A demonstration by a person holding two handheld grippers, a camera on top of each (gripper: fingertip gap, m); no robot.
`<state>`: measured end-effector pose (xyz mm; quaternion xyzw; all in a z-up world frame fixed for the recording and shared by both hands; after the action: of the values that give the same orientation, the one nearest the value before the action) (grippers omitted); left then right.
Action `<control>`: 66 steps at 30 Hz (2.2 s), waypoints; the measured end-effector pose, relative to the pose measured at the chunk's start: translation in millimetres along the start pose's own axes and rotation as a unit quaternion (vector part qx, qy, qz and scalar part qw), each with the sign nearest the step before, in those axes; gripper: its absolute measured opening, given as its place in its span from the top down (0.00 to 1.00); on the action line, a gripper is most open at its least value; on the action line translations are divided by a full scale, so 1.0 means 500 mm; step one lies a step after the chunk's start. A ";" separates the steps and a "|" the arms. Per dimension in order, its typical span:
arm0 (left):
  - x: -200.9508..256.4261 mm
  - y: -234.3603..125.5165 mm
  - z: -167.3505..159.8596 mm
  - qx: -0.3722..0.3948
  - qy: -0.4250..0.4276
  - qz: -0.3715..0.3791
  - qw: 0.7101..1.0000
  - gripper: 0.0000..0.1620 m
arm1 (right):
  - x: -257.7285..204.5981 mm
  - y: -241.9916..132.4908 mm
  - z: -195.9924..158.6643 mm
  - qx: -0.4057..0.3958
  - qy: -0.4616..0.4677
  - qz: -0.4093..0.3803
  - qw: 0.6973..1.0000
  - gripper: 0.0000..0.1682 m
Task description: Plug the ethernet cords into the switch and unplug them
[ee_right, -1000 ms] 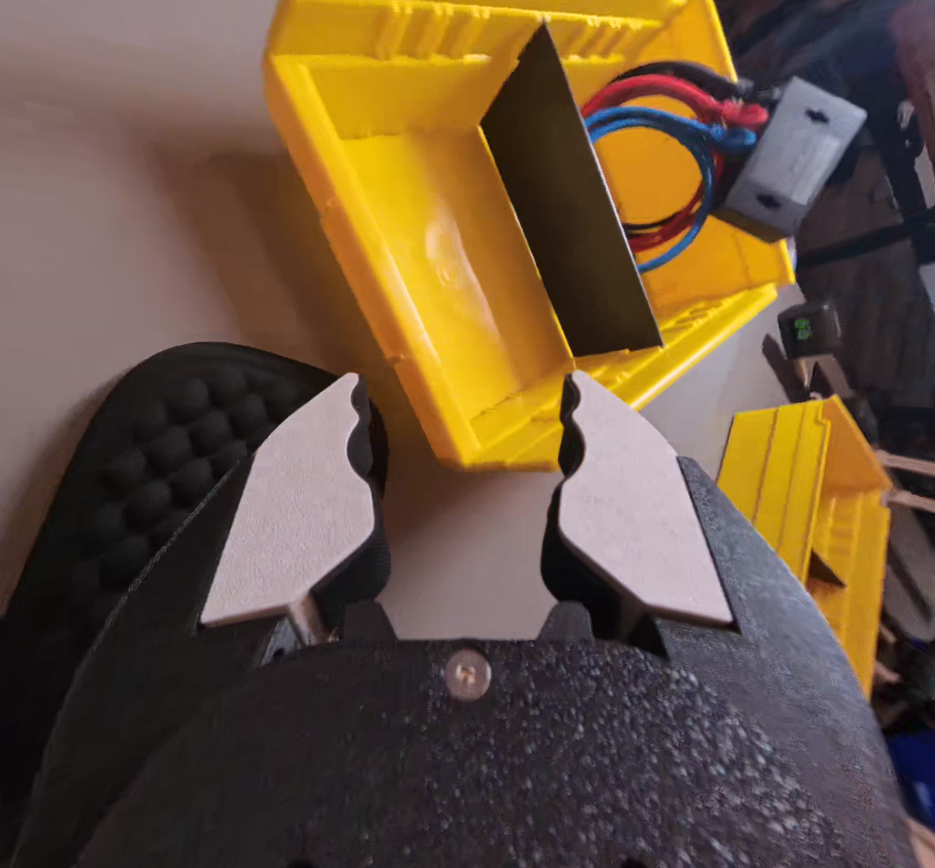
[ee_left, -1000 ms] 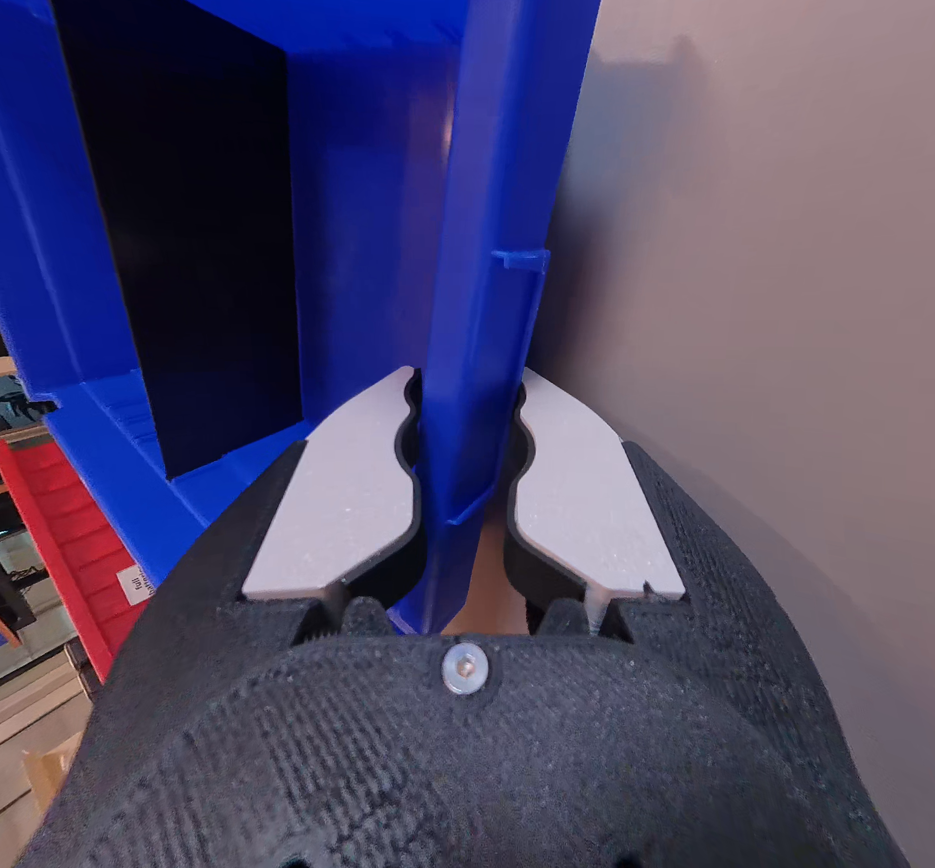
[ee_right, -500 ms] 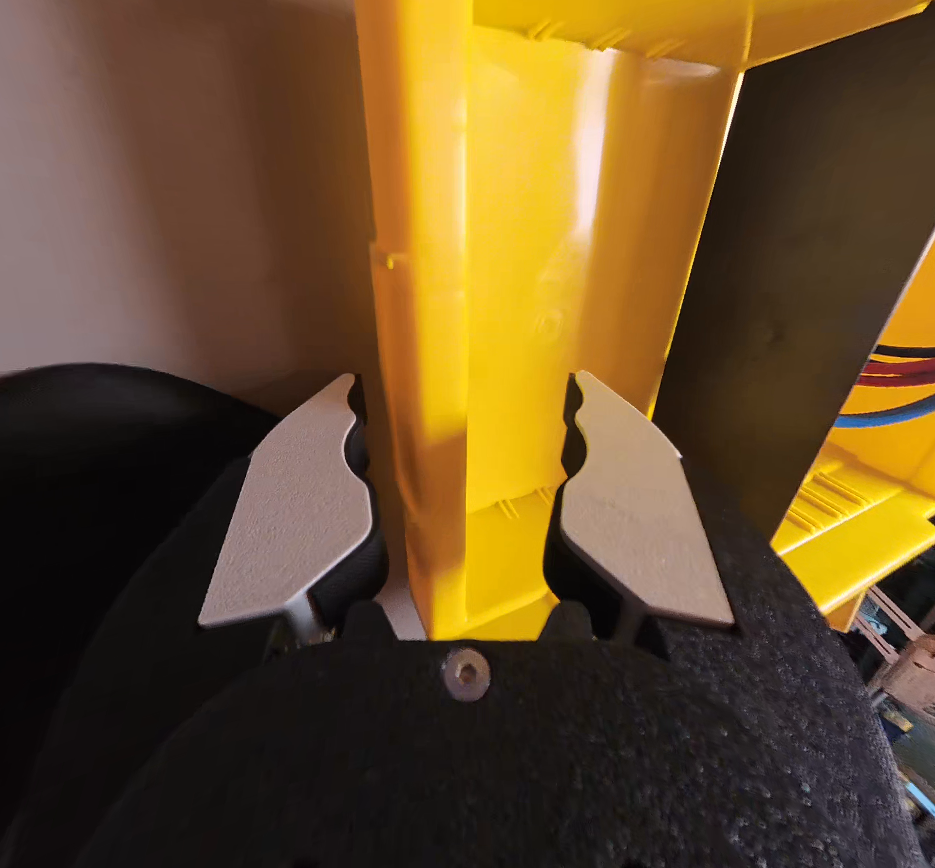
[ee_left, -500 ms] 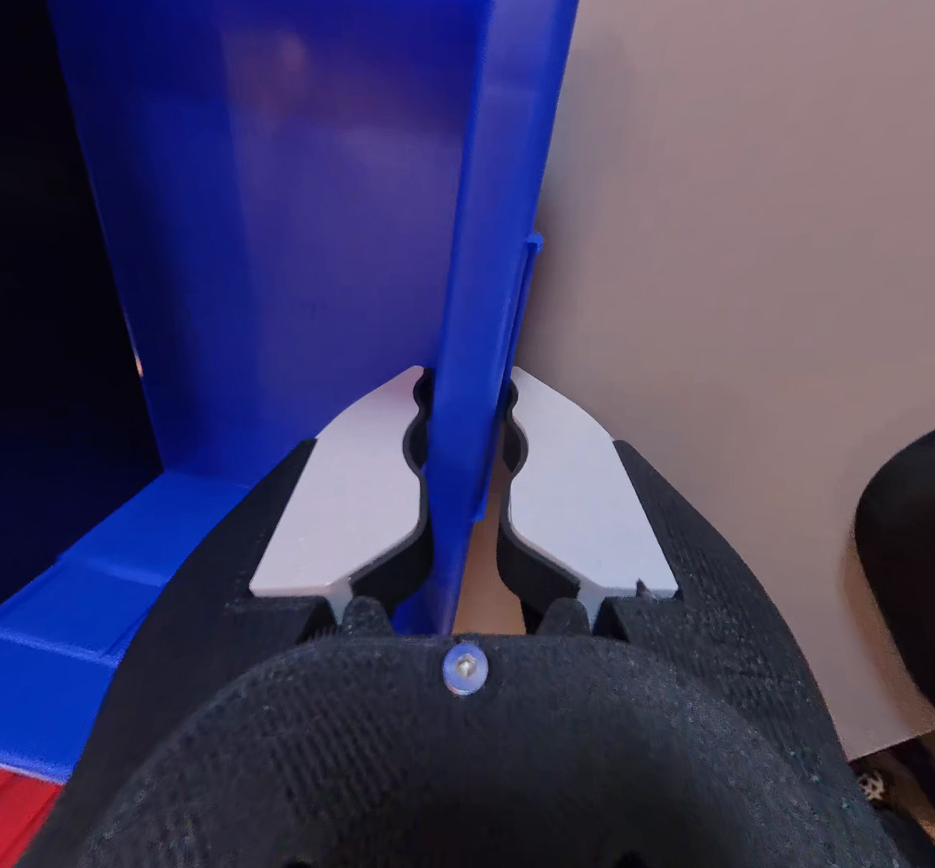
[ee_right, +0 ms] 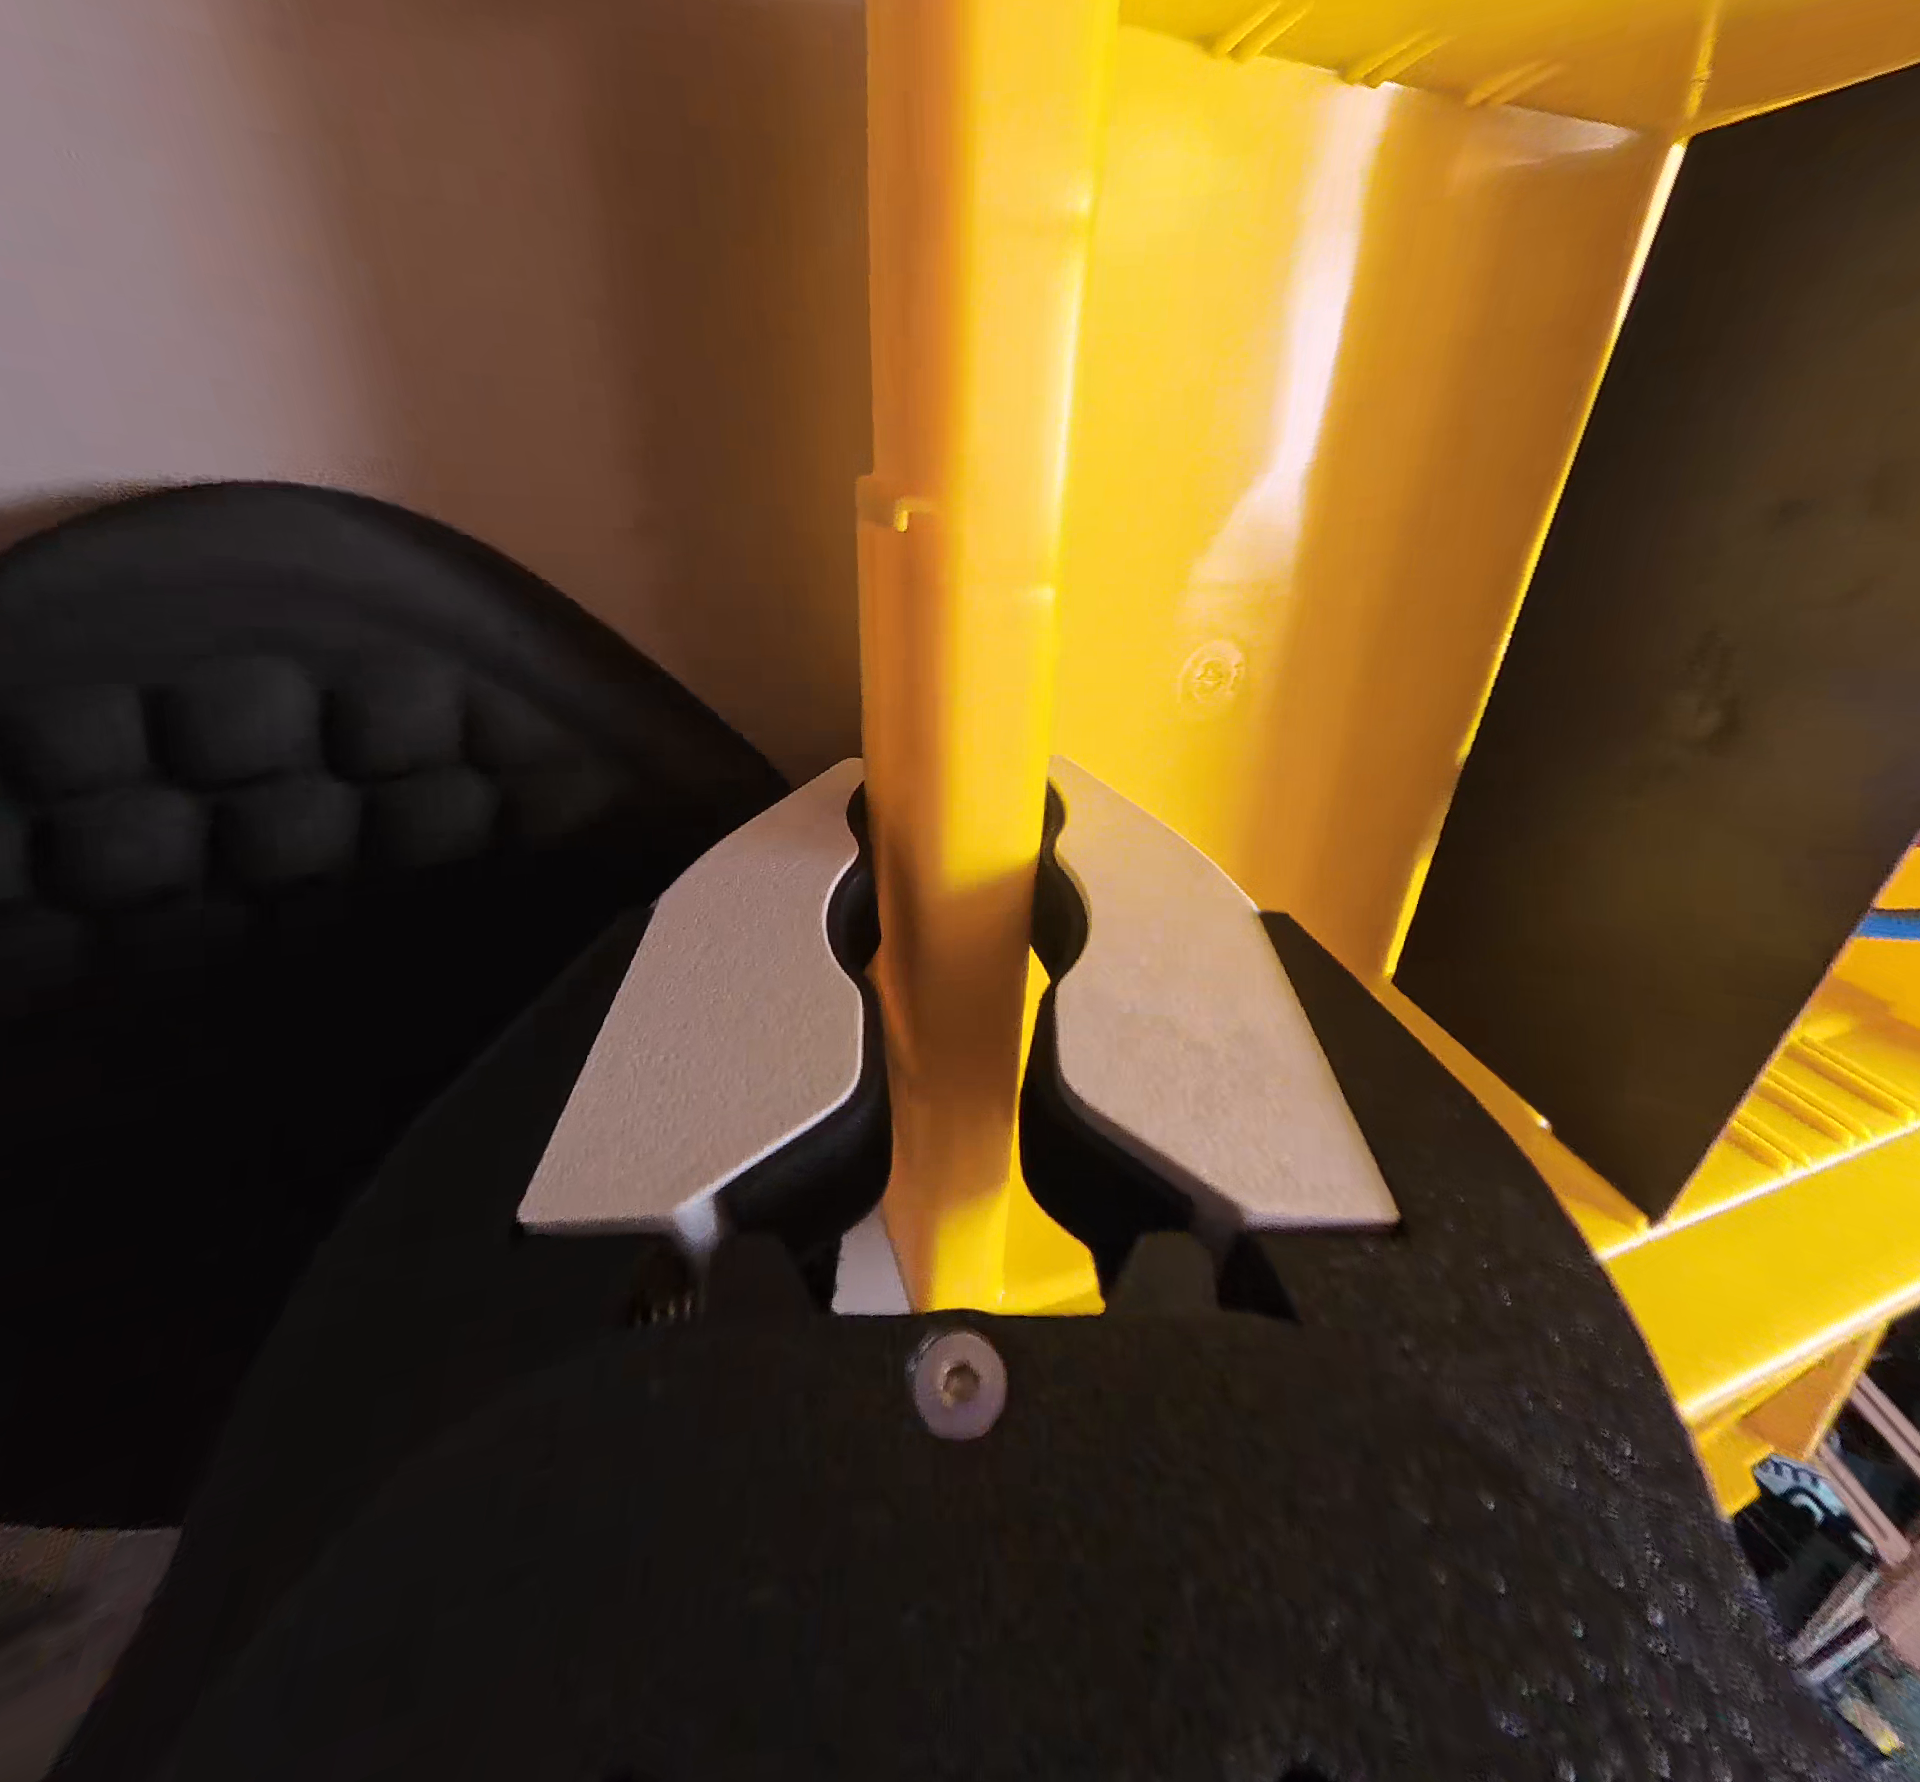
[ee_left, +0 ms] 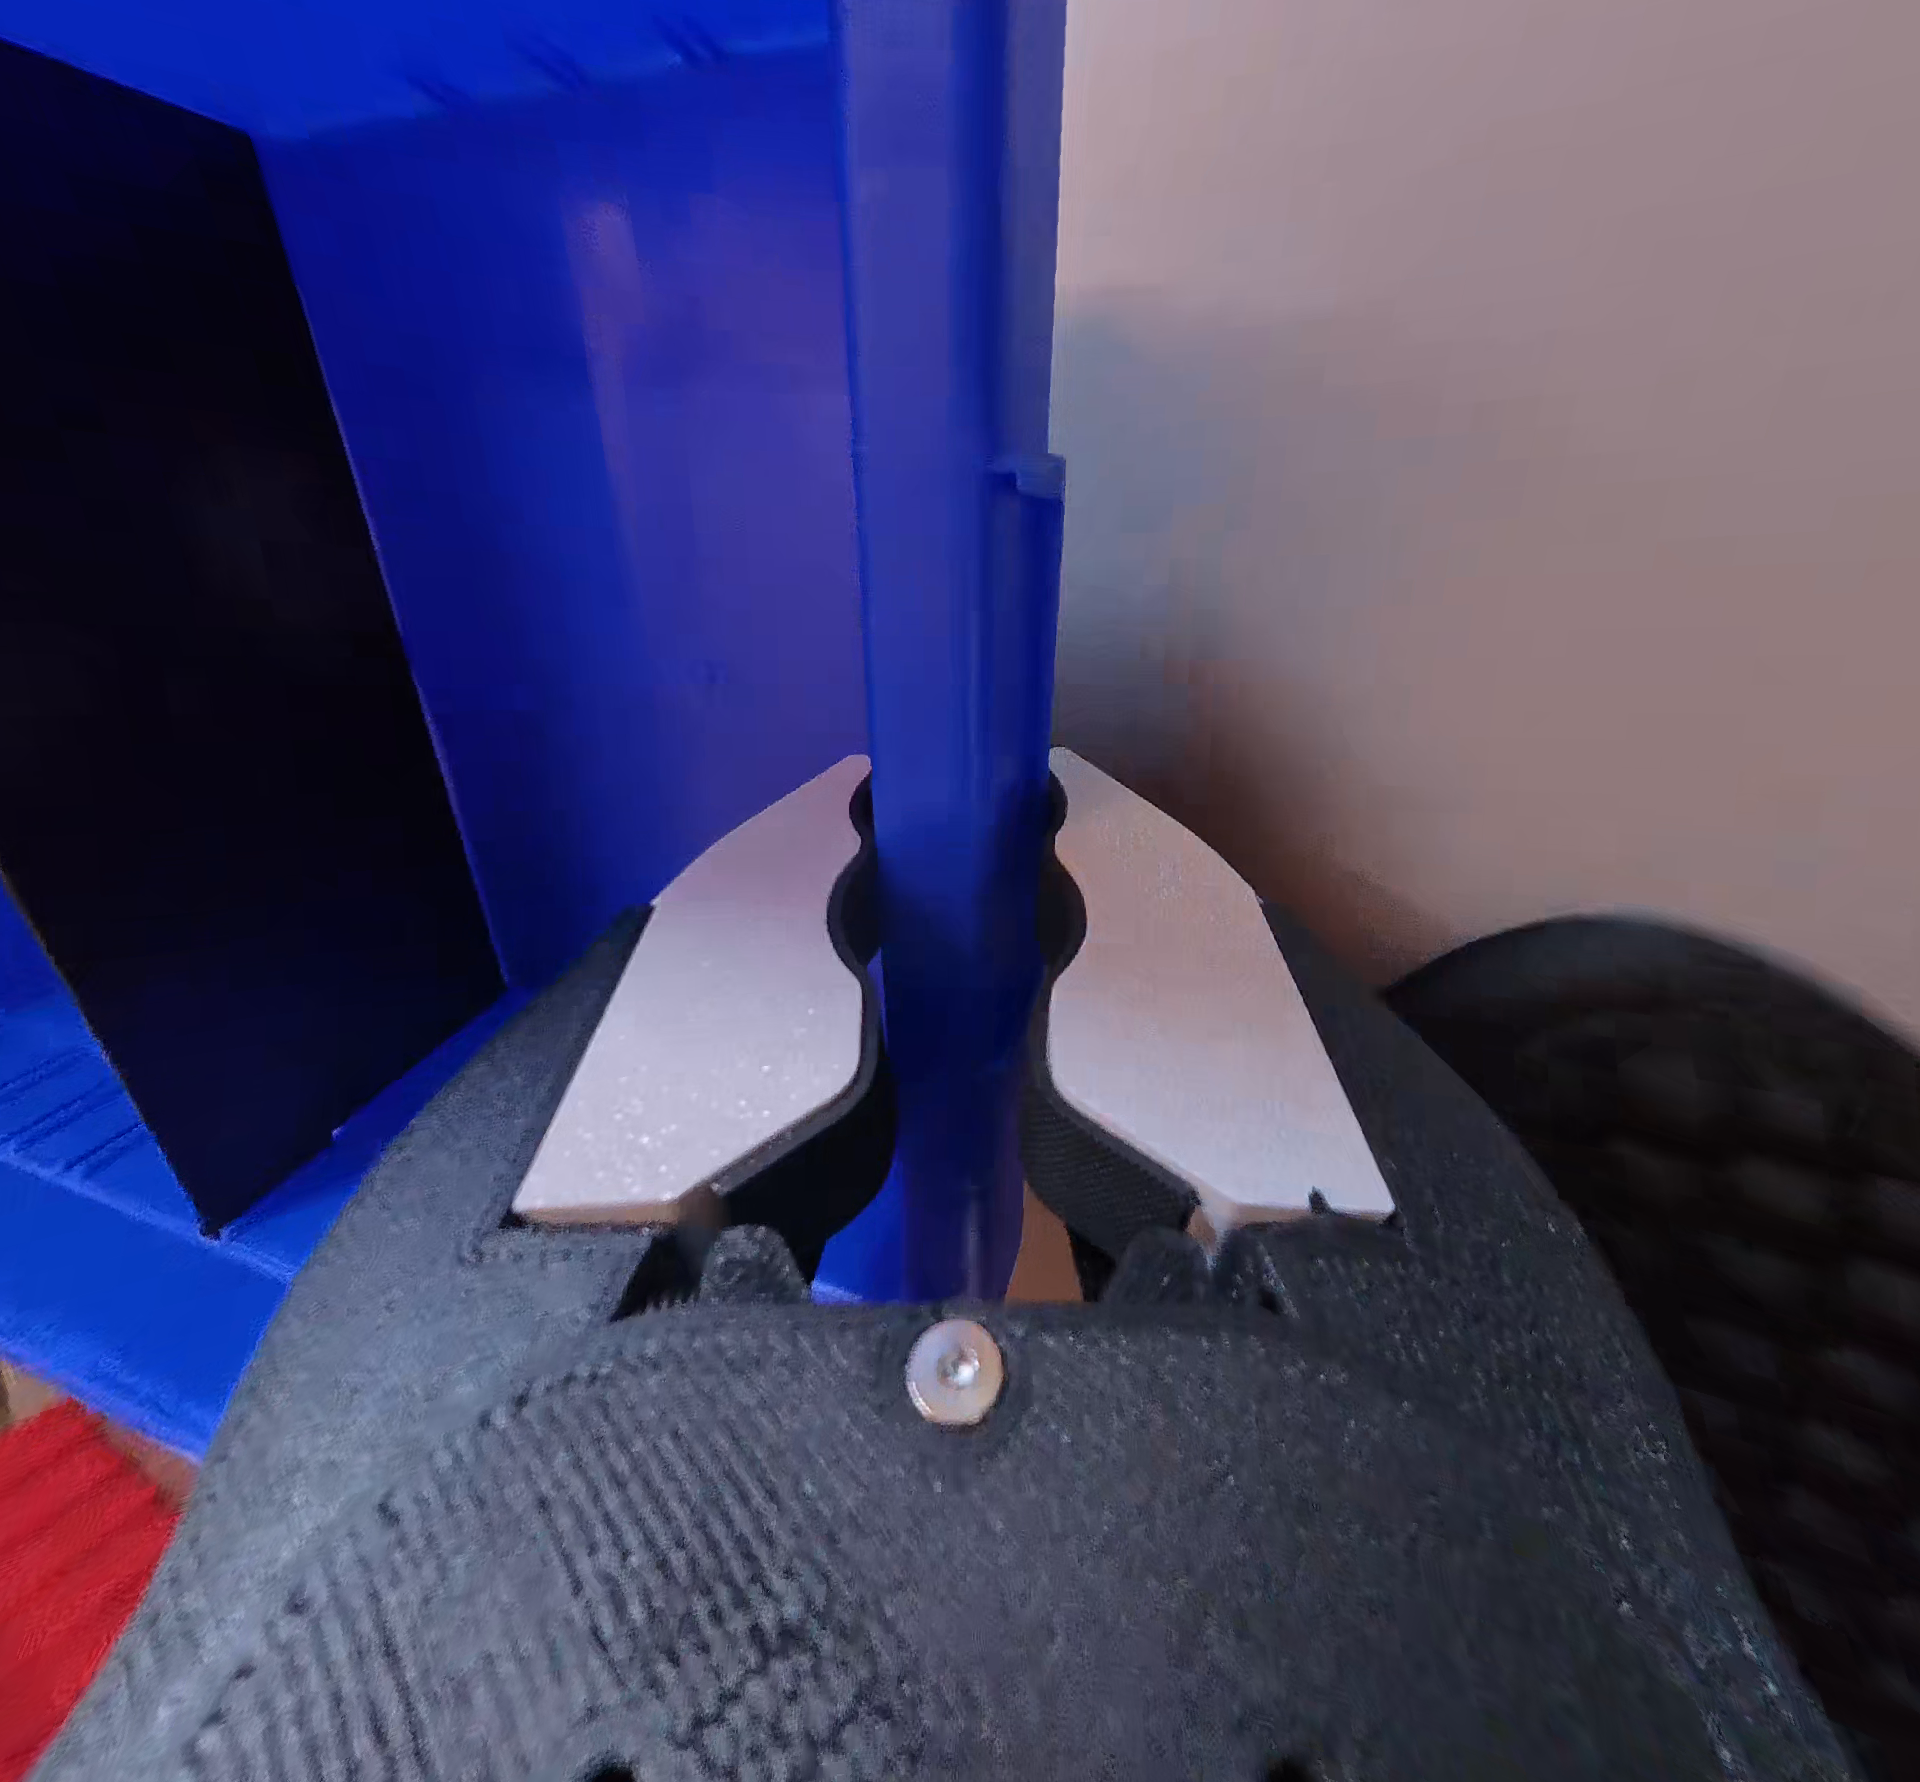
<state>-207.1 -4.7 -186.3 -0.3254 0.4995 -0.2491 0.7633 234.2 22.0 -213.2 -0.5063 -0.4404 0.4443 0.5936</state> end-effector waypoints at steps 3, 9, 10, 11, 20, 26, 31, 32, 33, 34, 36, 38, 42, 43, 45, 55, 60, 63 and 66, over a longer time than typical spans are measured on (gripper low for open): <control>0.026 -0.016 0.088 0.046 0.025 -0.028 0.998 0.83 | -0.035 -0.026 -0.009 0.014 0.006 -0.028 0.999 0.84; 0.079 0.055 0.273 0.092 0.088 -0.064 0.990 0.83 | -0.123 -0.091 -0.040 0.014 -0.002 -0.100 0.995 0.83; 0.087 0.073 0.305 0.096 0.095 -0.066 0.989 0.83 | -0.134 -0.102 -0.047 0.017 0.000 -0.110 0.994 0.83; 0.094 0.090 0.335 0.096 0.110 -0.059 0.987 0.83 | -0.143 -0.111 -0.055 0.014 0.005 -0.110 0.994 0.83; 0.116 0.157 0.523 0.169 0.159 -0.033 0.972 0.78 | -0.186 -0.085 -0.083 0.034 0.012 -0.151 0.988 0.83; 0.130 0.010 0.507 0.332 -0.028 -0.255 0.908 0.66 | -0.223 -0.060 -0.064 0.040 0.022 -0.180 0.983 0.83; 0.213 -0.018 0.510 0.346 -0.129 -0.281 0.886 0.50 | -0.276 -0.059 -0.024 0.047 0.031 -0.213 0.975 0.82; 0.215 -0.021 0.507 0.352 -0.153 -0.279 0.880 0.51 | -0.285 -0.060 -0.021 0.053 0.033 -0.216 0.974 0.82; 0.216 -0.023 0.502 0.352 -0.183 -0.282 0.874 0.51 | -0.297 -0.061 -0.019 0.061 0.031 -0.214 0.974 0.82; 0.217 -0.023 0.496 0.346 -0.202 -0.274 0.874 0.51 | -0.311 -0.062 -0.014 0.070 0.023 -0.215 0.974 0.82; 0.225 -0.030 0.478 0.337 -0.215 -0.257 0.880 0.49 | -0.340 -0.063 -0.004 0.093 0.008 -0.217 0.972 0.82; 0.237 -0.048 0.458 0.336 -0.223 -0.243 0.882 0.49 | -0.364 -0.069 0.006 0.122 0.000 -0.220 0.968 0.82; 0.251 -0.072 0.414 0.344 -0.232 -0.213 0.885 0.57 | -0.400 -0.061 0.024 0.139 -0.022 -0.254 0.957 0.81; 0.254 -0.075 0.403 0.348 -0.235 -0.202 0.885 0.62 | -0.408 -0.062 0.026 0.152 -0.043 -0.276 0.948 0.80; 0.250 -0.086 0.382 0.367 -0.242 -0.165 0.883 0.76 | -0.434 -0.100 0.027 0.248 -0.085 -0.314 0.913 0.81; 0.272 -0.074 0.355 0.356 -0.268 -0.065 0.893 0.82 | -0.373 -0.110 -0.156 0.498 0.317 -0.180 0.787 0.57; 0.291 -0.057 0.386 0.357 -0.247 -0.027 0.900 0.86 | -0.387 -0.075 -0.161 0.449 0.279 -0.342 0.777 0.89; 0.307 -0.070 0.408 0.370 -0.191 0.026 0.909 0.88 | -0.397 -0.091 -0.173 0.424 0.248 -0.401 0.773 0.92; 0.313 -0.102 0.423 0.399 -0.180 0.048 0.898 0.89 | -0.406 -0.128 -0.187 0.415 0.223 -0.445 0.761 0.94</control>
<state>44.7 -96.8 -181.2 -0.0083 0.2268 -0.3274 0.9172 286.1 -201.4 -174.0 -0.0421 -0.2436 0.1436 0.9583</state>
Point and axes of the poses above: each gripper's, where its closed fingertips meet, y out along the fingers, z out of its top, x = y × z across the jaws, the point moved 10 cm from there along -y, back along the fingers, and after that the axes turned 15 degrees about z, right-handed, at the moved point
